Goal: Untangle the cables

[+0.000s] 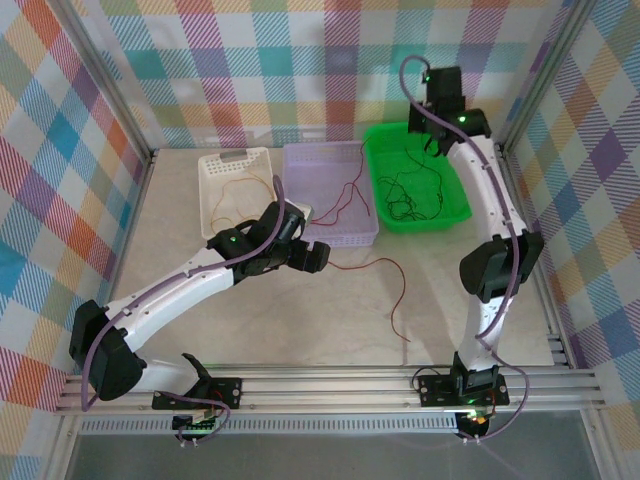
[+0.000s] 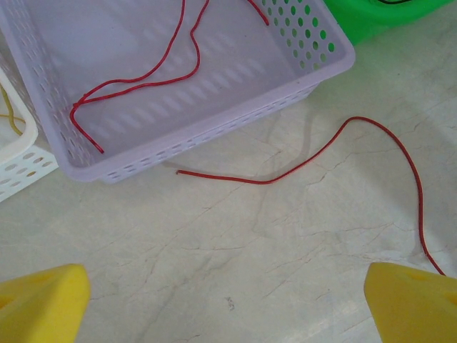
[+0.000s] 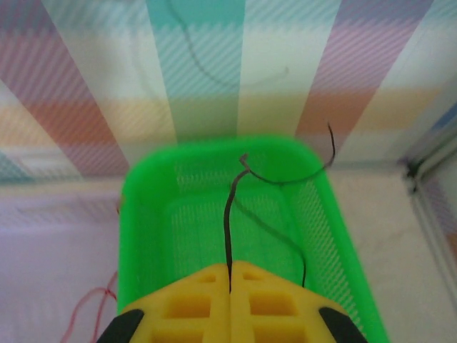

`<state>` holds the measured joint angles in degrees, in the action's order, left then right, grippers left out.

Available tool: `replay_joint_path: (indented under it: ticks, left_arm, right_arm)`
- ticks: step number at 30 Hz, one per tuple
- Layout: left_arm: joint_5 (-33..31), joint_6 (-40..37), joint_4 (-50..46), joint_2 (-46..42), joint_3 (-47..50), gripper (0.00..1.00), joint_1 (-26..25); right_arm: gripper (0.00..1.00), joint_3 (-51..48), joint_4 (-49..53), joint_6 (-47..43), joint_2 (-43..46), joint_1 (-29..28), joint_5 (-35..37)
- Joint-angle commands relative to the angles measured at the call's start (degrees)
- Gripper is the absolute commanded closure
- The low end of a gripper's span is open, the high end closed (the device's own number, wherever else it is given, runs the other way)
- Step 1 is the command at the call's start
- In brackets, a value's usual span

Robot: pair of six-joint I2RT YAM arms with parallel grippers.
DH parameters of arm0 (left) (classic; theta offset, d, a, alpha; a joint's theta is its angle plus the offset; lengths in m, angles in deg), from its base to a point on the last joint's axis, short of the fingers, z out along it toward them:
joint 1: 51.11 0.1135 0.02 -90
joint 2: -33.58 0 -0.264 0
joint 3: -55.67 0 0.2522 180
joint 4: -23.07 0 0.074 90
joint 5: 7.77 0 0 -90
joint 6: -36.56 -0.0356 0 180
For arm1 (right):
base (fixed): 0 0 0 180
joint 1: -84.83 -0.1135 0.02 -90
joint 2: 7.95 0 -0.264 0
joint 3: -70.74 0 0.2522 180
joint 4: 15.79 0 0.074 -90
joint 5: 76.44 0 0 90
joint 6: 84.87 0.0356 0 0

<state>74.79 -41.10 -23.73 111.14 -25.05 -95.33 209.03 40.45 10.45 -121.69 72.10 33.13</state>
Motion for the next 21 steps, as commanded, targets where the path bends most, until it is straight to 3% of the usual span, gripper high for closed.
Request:
replay_joint_path:
  ticks: [1,8,11,15,21]
  left_arm:
    - [0.8,-0.7,-1.0,0.2,-1.4,0.02,-0.5]
    - [0.9,-0.7,-1.0,-0.1,-1.4,0.02,-0.6]
    - [0.9,-0.7,-1.0,0.0,-1.4,0.02,-0.6]
    - [1.0,-0.7,-1.1,0.1,-1.4,0.02,-0.5]
    - [1.5,-0.7,-1.1,0.7,-1.4,0.02,-0.5]
  right_arm:
    - [1.0,-6.7,-4.8,3.5,3.3,0.5,-1.5]
    - [1.0,-21.4,-6.8,10.5,2.3,1.8,-6.0]
    - [1.0,-22.4,-5.1,13.1,-0.4,3.0,-10.3]
    - [1.0,-20.1,-1.4,12.8,-3.1,3.0,-11.0]
    - [0.55,-19.6,-0.3,12.0,1.5,3.1,-11.7]
